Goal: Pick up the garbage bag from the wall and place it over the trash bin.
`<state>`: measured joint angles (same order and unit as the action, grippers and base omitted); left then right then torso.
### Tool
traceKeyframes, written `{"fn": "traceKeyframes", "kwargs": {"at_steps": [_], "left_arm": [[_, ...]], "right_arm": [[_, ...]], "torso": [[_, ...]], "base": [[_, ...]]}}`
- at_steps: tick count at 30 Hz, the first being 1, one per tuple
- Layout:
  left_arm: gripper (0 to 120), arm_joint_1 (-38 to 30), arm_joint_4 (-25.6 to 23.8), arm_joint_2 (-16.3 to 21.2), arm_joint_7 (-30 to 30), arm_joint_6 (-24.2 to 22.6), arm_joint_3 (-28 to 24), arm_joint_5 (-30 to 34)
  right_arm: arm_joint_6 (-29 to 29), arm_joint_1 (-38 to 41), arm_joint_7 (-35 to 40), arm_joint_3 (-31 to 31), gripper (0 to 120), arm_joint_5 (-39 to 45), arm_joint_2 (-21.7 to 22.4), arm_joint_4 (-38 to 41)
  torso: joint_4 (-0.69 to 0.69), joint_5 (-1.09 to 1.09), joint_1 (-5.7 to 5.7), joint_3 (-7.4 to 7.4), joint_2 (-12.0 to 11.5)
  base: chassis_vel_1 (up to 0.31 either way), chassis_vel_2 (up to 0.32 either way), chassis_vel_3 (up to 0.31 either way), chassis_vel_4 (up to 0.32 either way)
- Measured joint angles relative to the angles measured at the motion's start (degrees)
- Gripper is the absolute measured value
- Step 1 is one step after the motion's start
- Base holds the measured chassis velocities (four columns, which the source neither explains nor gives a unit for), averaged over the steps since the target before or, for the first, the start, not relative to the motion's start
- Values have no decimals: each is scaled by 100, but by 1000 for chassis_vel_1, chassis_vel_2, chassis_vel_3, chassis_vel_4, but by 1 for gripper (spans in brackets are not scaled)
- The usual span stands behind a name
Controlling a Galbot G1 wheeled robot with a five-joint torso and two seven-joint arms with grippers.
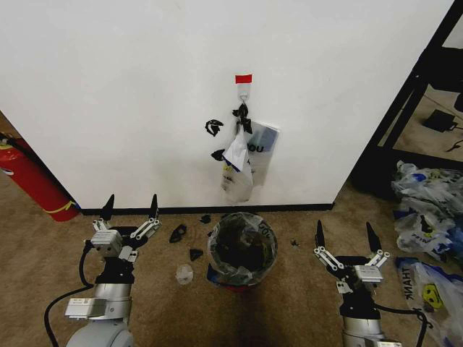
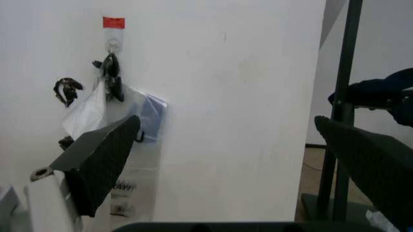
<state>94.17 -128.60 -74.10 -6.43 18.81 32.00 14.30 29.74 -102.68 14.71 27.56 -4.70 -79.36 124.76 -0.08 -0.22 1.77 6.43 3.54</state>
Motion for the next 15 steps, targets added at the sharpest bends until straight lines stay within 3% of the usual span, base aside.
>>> {"fn": "traceKeyframes", "kwargs": {"at_steps": [15], "left_arm": [[100,0,4,1,-3,-1,-3,-4]], "right_arm": [[0,2,-1,-2,100,0,1,-2]], "torso": [[0,0,0,0,0]], "base": [[0,0,0,0]]}}
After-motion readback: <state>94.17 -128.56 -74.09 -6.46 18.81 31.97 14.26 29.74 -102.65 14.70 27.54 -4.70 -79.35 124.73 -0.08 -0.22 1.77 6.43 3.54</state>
